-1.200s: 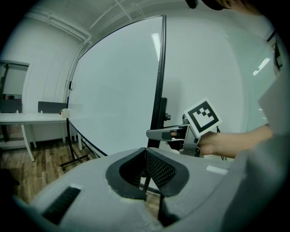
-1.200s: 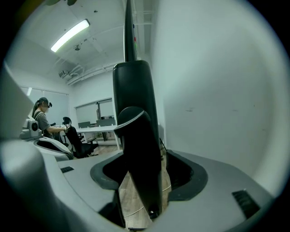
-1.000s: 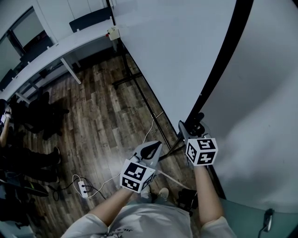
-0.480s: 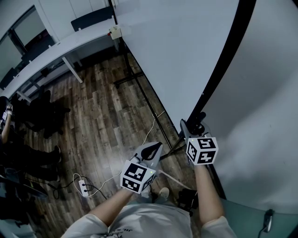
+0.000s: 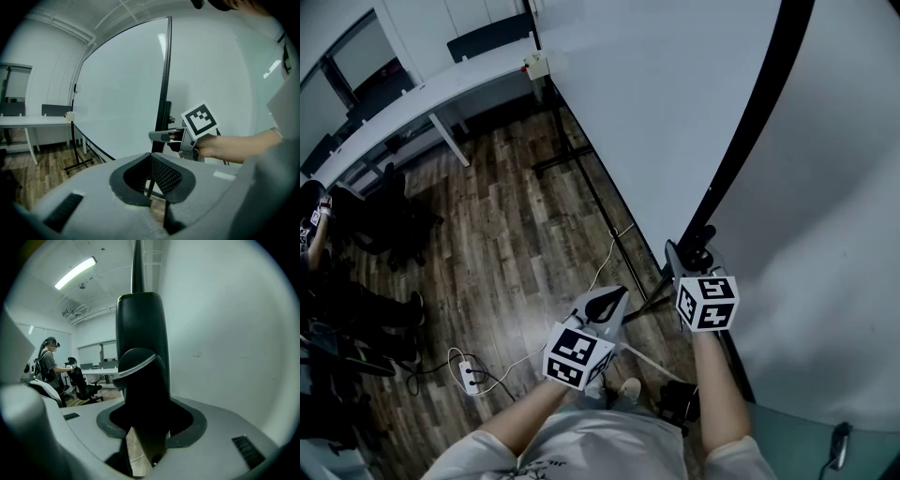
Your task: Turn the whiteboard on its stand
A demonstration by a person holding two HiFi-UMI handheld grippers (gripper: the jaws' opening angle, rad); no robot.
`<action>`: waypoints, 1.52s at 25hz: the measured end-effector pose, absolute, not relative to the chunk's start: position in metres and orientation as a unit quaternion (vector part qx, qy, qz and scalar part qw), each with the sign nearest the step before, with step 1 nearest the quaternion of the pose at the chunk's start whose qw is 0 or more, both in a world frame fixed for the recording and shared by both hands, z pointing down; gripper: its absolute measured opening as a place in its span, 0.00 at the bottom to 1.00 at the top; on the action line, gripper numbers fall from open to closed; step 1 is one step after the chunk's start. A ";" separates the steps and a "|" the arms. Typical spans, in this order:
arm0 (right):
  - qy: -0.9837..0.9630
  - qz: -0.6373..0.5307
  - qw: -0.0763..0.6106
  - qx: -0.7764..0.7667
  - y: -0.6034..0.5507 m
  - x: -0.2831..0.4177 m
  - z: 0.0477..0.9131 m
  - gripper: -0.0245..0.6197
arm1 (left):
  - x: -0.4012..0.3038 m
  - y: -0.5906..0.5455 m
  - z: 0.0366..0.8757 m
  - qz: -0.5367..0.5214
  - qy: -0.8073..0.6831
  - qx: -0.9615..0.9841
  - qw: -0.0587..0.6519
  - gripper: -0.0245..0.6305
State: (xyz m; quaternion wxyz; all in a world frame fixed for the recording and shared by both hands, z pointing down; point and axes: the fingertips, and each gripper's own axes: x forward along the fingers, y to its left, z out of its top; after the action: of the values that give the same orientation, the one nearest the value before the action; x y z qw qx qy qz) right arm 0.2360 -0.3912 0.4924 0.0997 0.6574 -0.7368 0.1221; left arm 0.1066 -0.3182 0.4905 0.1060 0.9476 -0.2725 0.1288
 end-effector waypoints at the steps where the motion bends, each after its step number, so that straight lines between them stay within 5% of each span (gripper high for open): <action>1: -0.737 0.122 0.100 0.657 -0.391 0.237 0.496 0.32 | 0.107 -0.318 0.494 0.130 -0.273 0.947 0.106 0.05; 38: -0.728 0.122 0.102 0.667 -0.289 0.216 0.472 0.31 | 0.100 -0.267 0.460 0.128 -0.257 0.952 0.106 0.05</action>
State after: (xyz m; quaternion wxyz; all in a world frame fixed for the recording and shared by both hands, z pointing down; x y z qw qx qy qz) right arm 0.2162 -0.2892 0.4718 0.1021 0.6666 -0.7282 0.1223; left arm 0.1000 -0.2665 0.4600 0.1059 0.9521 -0.2568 0.1279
